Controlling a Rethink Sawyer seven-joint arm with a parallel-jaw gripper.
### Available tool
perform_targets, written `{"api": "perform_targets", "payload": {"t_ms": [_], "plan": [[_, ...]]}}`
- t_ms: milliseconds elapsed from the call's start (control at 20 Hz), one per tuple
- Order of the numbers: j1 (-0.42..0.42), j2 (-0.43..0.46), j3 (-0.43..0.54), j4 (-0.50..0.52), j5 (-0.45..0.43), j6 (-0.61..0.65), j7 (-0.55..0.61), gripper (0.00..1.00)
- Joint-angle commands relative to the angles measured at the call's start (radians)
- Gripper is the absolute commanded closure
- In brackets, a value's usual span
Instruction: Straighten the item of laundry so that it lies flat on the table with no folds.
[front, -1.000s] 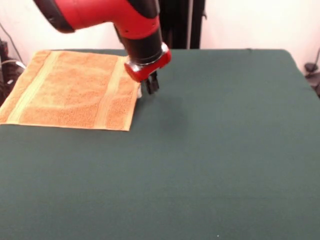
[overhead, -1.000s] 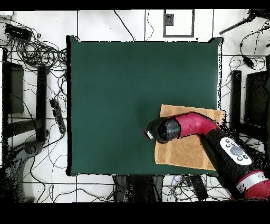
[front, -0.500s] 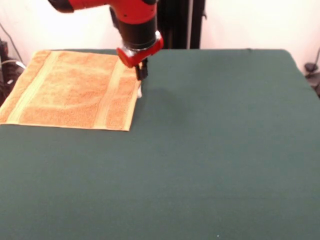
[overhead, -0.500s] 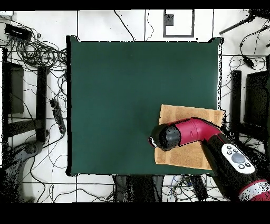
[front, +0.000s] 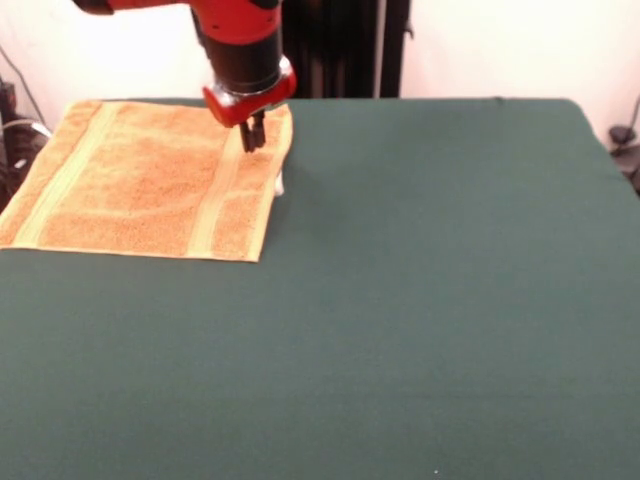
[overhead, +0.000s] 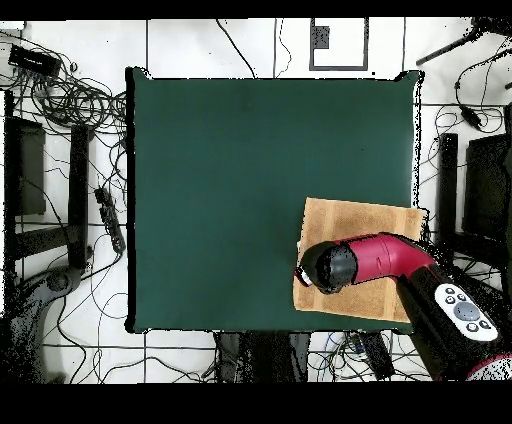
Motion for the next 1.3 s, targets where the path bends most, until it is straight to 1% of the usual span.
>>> {"api": "perform_targets", "payload": {"t_ms": [50,250,700,900,1000,1100,1200,1300], "plan": [[0.034,0.104,-0.017,-0.078,-0.06,-0.088,0.027,1.0],[0.045,0.142,-0.026,-0.095,-0.064,-0.124,0.038,1.0],[0.062,0.17,-0.048,-0.119,-0.09,-0.158,0.05,1.0],[0.081,0.204,-0.069,-0.157,-0.108,-0.161,0.064,1.0],[0.086,0.237,-0.079,-0.187,-0.114,-0.169,0.067,1.0],[0.083,0.27,-0.08,-0.21,-0.118,-0.194,0.065,1.0],[0.059,0.296,-0.06,-0.215,-0.096,-0.215,0.042,1.0],[0.004,0.322,-0.008,-0.196,-0.053,-0.241,-0.01,1.0]]}}
